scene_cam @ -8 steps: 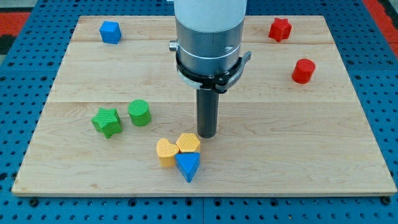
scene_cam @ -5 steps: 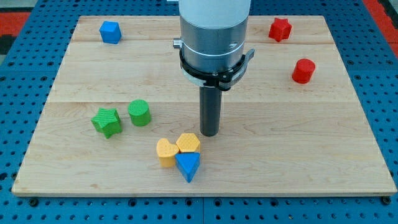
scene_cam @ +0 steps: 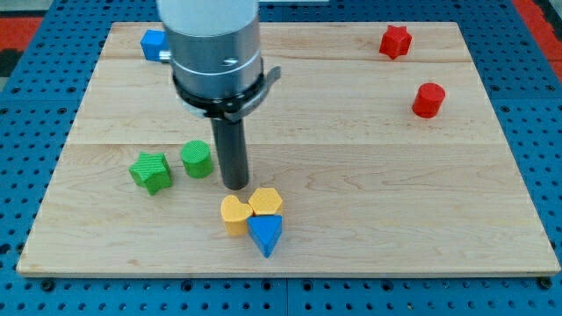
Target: Point your arm below the green blocks
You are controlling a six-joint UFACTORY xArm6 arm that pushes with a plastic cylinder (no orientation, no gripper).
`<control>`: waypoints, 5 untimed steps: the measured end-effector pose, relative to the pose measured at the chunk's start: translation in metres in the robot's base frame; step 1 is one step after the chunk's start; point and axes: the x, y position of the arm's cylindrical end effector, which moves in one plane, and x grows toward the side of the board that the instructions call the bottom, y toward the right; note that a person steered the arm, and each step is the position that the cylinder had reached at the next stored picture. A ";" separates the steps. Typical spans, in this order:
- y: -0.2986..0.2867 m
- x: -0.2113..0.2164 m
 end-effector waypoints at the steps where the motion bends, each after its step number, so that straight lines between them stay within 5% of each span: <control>1: -0.020 0.000; 5: -0.056 0.007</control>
